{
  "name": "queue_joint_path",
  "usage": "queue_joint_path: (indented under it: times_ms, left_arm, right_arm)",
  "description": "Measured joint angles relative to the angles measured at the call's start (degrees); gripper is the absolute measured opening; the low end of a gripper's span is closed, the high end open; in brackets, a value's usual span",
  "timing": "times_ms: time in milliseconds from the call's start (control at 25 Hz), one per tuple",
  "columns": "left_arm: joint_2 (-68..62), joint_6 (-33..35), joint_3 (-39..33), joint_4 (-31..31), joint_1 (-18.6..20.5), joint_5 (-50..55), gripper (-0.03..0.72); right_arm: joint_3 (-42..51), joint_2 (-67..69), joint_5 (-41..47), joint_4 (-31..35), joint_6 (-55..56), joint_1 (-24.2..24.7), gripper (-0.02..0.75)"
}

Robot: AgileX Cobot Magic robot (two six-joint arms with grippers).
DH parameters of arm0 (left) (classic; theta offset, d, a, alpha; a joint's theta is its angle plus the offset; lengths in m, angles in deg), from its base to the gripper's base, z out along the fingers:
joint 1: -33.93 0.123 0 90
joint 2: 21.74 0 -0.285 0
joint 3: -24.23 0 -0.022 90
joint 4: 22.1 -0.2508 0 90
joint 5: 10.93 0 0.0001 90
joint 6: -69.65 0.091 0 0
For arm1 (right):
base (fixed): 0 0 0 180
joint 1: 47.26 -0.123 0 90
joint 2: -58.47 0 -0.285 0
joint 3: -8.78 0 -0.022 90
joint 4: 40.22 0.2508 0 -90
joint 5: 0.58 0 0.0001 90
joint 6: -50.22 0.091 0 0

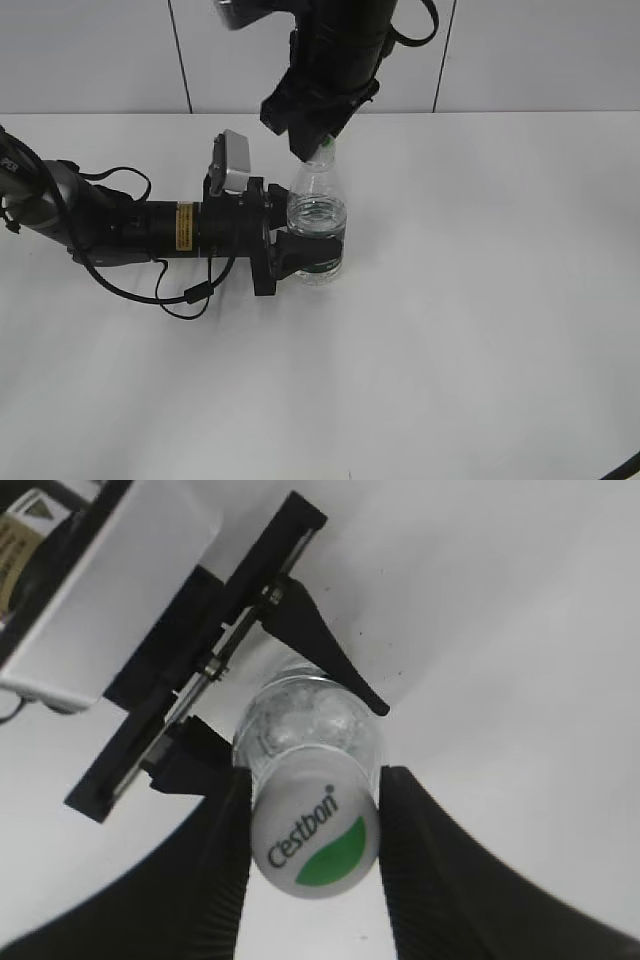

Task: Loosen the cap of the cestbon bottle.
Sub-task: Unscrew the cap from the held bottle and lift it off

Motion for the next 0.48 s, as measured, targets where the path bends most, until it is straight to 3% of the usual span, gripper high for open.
queue_joint_path:
  times_ms: [360, 480]
  left_arm:
    - [0.0, -0.2, 0.0, 0.1, 0.0, 0.1, 0.409]
    - [0.0, -0.3, 0.0, 0.2, 0.0, 0.1, 0.409]
  right_arm:
    - [-0.3, 0.0, -0.2, 0.6, -45.4, 0.0, 0.293]
    - [-0.3, 0.0, -0.1, 0.5, -54.0, 0.0, 0.293]
